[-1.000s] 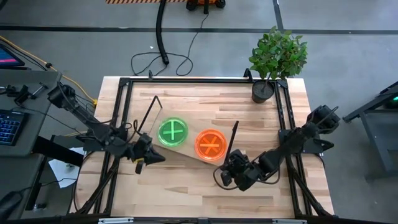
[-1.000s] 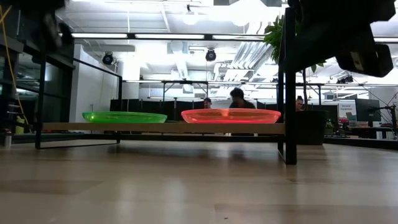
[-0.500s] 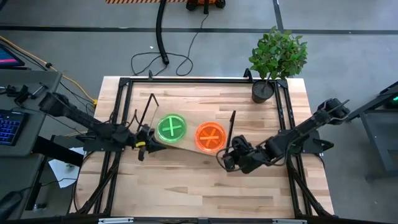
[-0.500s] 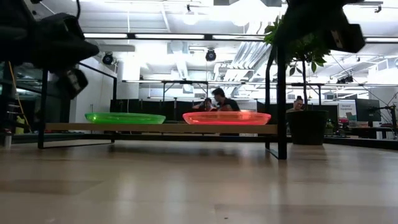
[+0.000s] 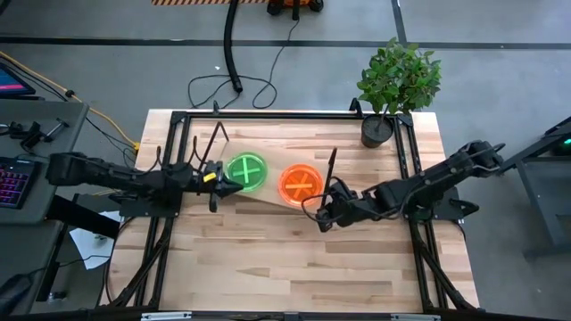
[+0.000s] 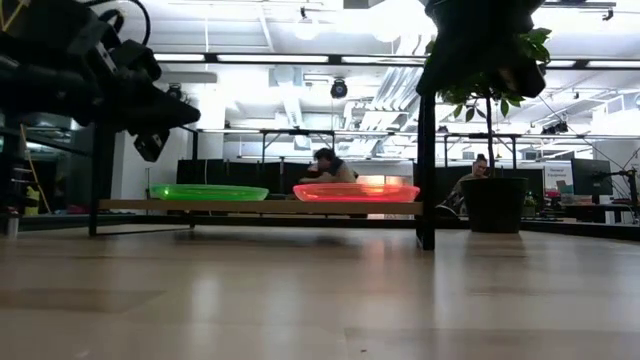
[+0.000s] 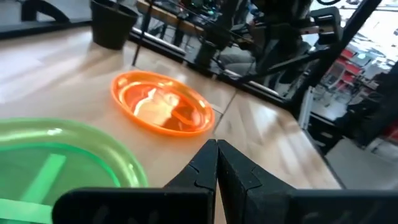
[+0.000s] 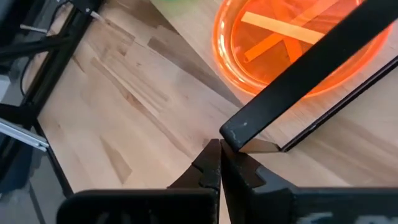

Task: Place and stack plates onto a shelf
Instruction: Move the shelf to the top center of the table

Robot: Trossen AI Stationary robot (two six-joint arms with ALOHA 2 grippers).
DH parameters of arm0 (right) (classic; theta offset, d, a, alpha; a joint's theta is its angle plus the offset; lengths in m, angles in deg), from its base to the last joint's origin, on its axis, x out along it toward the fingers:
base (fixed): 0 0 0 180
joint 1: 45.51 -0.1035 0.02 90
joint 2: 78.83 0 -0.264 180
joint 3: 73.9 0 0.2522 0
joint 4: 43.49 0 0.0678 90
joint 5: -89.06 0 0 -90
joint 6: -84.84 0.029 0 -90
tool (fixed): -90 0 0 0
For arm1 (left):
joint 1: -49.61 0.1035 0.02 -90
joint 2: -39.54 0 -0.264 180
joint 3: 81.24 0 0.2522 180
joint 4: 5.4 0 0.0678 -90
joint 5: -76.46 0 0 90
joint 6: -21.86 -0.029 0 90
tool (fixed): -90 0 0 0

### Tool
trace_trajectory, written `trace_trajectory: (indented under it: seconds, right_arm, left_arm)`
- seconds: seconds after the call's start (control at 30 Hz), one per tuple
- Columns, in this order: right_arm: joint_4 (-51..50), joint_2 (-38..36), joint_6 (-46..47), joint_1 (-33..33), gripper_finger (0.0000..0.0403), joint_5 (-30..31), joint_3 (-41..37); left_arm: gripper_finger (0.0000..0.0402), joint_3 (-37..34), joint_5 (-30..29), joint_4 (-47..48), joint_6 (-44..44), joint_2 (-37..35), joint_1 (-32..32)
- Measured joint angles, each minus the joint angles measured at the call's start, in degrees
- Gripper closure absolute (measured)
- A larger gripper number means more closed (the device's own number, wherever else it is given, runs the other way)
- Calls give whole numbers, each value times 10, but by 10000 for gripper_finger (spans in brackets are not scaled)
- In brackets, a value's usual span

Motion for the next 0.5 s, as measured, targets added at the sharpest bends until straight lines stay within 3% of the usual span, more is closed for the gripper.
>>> trace_trajectory:
  seconds: [0.27, 0.4, 0.5]
  right_arm:
    - [-43, -51, -94, 43, 403, -41, 0]
    - [-73, -92, -132, 55, 403, -38, 0]
    - [-87, -124, -158, 62, 403, -37, 0]
  left_arm:
    - [401, 21, 76, -3, 2, 0, 88]
    - [401, 71, 82, 25, 9, 0, 68]
    - [401, 119, 54, 95, -10, 0, 39]
